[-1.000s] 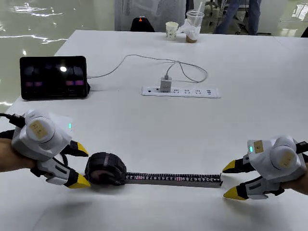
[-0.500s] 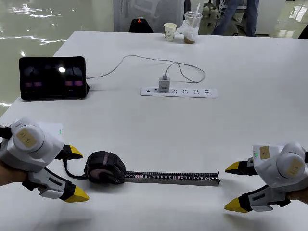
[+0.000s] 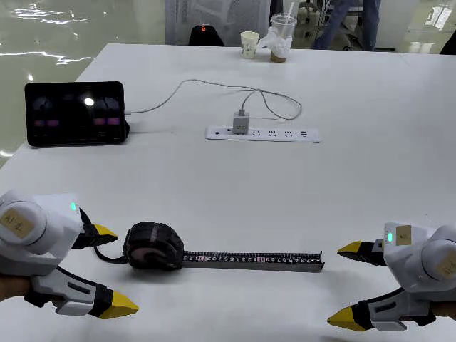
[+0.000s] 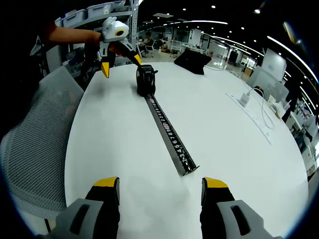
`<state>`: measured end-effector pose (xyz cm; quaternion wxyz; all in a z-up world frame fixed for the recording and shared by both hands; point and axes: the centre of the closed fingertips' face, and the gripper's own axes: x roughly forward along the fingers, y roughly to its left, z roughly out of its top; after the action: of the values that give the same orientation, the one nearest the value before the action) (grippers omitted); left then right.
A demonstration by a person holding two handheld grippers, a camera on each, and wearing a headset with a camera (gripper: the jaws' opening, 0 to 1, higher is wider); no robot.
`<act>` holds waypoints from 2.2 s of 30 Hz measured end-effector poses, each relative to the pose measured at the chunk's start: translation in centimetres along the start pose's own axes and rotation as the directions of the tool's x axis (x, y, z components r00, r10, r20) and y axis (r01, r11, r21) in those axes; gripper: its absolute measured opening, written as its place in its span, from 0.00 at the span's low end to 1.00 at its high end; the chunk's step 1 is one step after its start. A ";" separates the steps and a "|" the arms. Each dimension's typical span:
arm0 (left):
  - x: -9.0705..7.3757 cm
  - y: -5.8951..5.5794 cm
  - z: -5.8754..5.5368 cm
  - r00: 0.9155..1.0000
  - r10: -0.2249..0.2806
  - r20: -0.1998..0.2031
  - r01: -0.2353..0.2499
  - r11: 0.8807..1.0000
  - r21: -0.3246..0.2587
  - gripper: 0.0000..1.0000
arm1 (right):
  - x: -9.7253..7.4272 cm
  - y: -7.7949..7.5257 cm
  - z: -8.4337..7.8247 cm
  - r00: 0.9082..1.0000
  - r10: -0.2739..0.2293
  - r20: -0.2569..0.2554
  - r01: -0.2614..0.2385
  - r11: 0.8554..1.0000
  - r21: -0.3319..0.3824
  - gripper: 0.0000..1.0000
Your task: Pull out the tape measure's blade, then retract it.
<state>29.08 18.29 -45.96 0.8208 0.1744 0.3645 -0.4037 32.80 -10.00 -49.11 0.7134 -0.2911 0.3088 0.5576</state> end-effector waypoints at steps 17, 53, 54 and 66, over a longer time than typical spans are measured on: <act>-1.0 -1.6 0.3 0.984 0.129 0.120 -0.112 0.984 -0.139 0.76 | -0.8 1.6 0.7 0.991 -0.110 0.074 0.098 0.984 0.152 0.76; -2.8 -5.4 1.3 0.925 0.326 0.197 -0.247 0.907 -0.342 0.93 | -2.3 5.1 2.9 0.951 -0.281 0.126 0.217 0.902 0.373 0.96; -2.8 -5.5 1.3 0.924 0.328 0.197 -0.248 0.905 -0.345 0.94 | -2.3 5.1 3.0 0.950 -0.285 0.127 0.220 0.900 0.376 0.97; -2.8 -6.7 1.4 0.906 0.371 0.201 -0.269 0.875 -0.403 0.99 | -2.0 6.8 3.8 0.946 -0.307 0.109 0.228 0.863 0.450 0.99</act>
<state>23.31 14.87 -42.84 0.9367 0.0199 0.2826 -0.2058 26.28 -6.89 -45.62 0.8550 -0.1154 0.3165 0.3942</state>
